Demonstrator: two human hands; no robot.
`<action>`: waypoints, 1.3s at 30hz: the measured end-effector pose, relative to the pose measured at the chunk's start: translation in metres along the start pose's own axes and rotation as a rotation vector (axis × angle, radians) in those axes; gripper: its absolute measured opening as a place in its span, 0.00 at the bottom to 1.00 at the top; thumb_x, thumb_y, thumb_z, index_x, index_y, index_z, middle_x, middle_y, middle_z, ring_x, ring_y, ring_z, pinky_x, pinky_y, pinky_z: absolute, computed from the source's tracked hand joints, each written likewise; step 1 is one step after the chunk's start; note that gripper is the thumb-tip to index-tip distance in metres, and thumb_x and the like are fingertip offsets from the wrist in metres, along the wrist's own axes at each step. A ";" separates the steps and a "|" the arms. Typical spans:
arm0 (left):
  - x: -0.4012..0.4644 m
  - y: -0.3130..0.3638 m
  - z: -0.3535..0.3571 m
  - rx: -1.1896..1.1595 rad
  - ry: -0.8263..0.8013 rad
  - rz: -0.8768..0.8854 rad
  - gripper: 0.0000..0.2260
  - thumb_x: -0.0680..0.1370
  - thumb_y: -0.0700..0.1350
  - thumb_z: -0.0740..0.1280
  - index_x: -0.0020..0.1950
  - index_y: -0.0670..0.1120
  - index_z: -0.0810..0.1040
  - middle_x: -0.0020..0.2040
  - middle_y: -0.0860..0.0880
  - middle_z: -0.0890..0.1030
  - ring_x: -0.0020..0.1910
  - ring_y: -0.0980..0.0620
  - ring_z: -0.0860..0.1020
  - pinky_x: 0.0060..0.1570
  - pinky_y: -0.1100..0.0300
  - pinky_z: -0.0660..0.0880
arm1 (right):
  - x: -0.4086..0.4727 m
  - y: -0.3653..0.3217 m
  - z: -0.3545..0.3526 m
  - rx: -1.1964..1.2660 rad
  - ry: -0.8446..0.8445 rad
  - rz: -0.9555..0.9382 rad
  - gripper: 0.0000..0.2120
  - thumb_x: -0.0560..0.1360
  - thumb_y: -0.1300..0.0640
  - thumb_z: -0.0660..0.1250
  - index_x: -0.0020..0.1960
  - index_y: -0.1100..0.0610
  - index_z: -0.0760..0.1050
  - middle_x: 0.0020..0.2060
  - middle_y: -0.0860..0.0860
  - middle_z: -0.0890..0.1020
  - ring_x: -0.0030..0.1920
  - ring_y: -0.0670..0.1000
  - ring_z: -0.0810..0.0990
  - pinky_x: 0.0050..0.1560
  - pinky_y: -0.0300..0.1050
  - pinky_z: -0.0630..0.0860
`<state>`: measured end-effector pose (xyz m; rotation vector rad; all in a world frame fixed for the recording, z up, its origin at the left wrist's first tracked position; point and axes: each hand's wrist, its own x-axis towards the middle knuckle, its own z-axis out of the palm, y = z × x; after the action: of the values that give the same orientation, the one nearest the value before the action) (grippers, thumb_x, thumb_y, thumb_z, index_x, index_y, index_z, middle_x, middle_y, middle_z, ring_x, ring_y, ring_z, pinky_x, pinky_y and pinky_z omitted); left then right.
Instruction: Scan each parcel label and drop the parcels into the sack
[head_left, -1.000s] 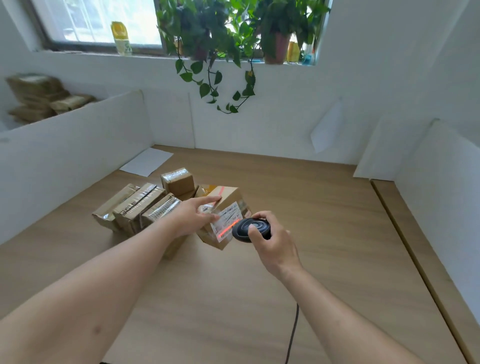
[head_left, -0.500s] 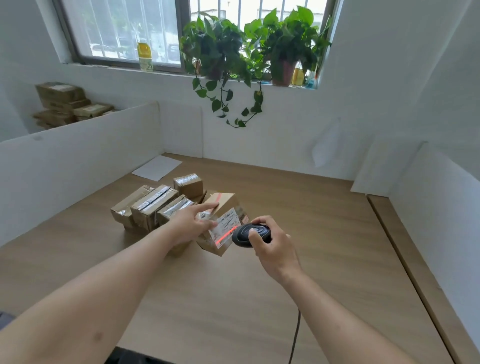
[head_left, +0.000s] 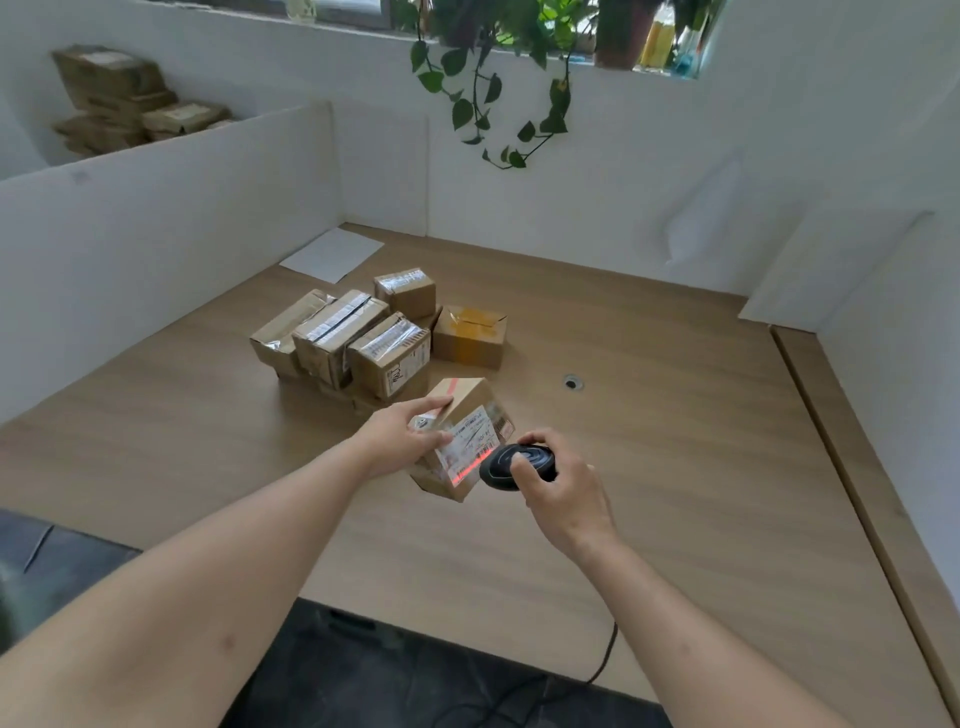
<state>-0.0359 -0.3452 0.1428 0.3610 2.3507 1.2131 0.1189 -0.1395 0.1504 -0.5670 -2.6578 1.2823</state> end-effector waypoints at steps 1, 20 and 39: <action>0.001 -0.008 0.003 -0.001 -0.007 -0.009 0.25 0.79 0.52 0.74 0.73 0.69 0.73 0.69 0.53 0.77 0.51 0.57 0.85 0.55 0.56 0.83 | -0.002 0.004 0.005 -0.008 -0.012 0.013 0.21 0.68 0.31 0.58 0.57 0.37 0.75 0.43 0.42 0.86 0.45 0.50 0.84 0.46 0.52 0.81; 0.008 -0.134 0.093 0.148 0.015 -0.154 0.29 0.79 0.63 0.70 0.79 0.65 0.67 0.61 0.47 0.73 0.60 0.46 0.75 0.62 0.48 0.77 | -0.011 0.079 0.083 0.051 -0.124 0.208 0.14 0.74 0.34 0.65 0.58 0.34 0.74 0.48 0.39 0.86 0.49 0.48 0.86 0.53 0.54 0.83; 0.014 -0.154 0.043 -0.228 -0.013 -0.085 0.34 0.64 0.55 0.81 0.68 0.71 0.77 0.69 0.52 0.78 0.66 0.50 0.79 0.62 0.49 0.81 | 0.018 0.041 0.079 0.121 -0.074 0.109 0.13 0.74 0.35 0.63 0.57 0.34 0.75 0.46 0.42 0.86 0.45 0.49 0.86 0.45 0.59 0.85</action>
<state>-0.0290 -0.3981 -0.0085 0.1904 2.1647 1.4142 0.0916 -0.1669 0.0678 -0.6668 -2.6174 1.5104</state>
